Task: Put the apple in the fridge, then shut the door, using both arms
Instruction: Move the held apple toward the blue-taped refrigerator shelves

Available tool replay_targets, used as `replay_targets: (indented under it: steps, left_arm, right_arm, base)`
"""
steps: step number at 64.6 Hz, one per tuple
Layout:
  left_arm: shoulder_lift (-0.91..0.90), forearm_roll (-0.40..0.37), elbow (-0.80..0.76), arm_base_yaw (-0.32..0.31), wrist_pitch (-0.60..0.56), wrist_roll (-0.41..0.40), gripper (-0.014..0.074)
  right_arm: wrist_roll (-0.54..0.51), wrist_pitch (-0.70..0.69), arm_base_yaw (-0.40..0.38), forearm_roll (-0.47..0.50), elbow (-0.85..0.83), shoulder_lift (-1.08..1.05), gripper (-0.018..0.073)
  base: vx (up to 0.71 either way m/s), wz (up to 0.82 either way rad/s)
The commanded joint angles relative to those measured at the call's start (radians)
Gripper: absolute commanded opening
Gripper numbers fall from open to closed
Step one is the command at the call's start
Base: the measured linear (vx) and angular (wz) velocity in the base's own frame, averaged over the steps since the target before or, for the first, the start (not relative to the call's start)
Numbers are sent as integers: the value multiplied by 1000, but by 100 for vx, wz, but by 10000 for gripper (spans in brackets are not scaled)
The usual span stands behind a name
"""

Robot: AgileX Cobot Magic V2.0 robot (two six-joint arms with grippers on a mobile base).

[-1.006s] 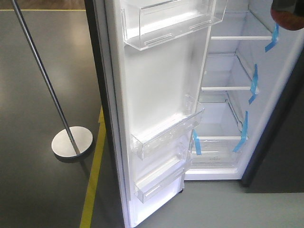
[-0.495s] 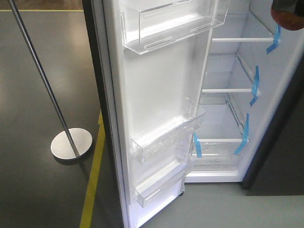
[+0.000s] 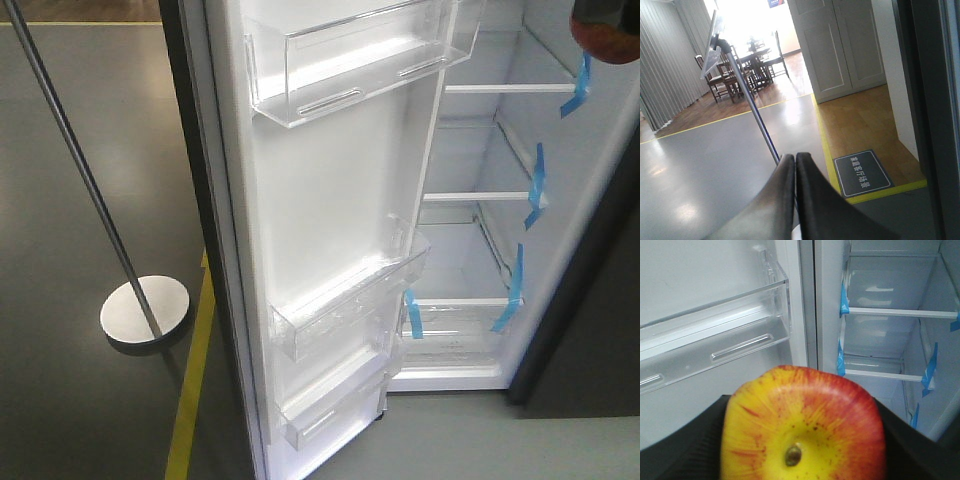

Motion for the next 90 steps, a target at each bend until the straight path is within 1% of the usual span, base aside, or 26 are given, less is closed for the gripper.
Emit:
replay_targets:
  steps: [1, 90]
  left_arm:
    - [-5, -4, -16, -3, -73, -4, -6]
    - [-5, -4, -16, -3, -73, -4, -6]
  right_arm:
    - [-6, -73, -5, 15, -28, -27, 36]
    - [-6, -73, -5, 15, -28, -27, 36]
  base:
    - [5, -3]
    - [4, -2]
